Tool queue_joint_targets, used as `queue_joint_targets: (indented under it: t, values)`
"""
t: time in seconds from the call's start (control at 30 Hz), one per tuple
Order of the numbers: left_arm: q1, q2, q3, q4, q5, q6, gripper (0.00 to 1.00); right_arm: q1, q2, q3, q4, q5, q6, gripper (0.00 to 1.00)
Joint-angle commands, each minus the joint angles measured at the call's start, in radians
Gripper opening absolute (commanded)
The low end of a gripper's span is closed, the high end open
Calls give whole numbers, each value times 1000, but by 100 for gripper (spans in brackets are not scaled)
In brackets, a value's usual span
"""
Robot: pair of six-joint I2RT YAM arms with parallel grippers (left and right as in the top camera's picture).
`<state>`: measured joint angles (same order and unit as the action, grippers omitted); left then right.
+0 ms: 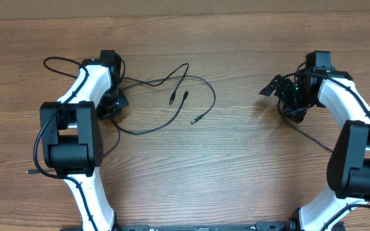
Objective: Untangle cables
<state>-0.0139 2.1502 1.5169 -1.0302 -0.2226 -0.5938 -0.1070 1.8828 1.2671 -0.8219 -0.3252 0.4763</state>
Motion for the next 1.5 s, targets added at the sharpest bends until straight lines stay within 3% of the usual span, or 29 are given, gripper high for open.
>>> queue_joint_targets:
  t: [0.0,0.3,0.6,0.73,1.23,1.3,1.37,1.47]
  values:
    - [-38,70,-43,41,101,-12,4,24,-6,-3,-36,117,73,100]
    - [-72,70,-43,47,101,-11,4,102,-49,-3,-161,275,156,100]
    - [-100,70,-43,64,101,-11,4,252,-140,-3,-150,198,156,100]
    - [-112,70,-43,63,101,-11,4,315,-139,-3,-79,61,156,100]
    - [-126,70,-43,67,93,-8,4,533,-71,-4,78,113,212,99]
    - [-126,70,-45,67,92,-8,4,541,-58,-4,89,115,213,94]
    - [-126,70,-49,72,93,-8,4,543,-48,-4,97,115,213,82]
    - [-127,70,-53,76,93,-8,4,543,-37,-4,108,115,212,46]
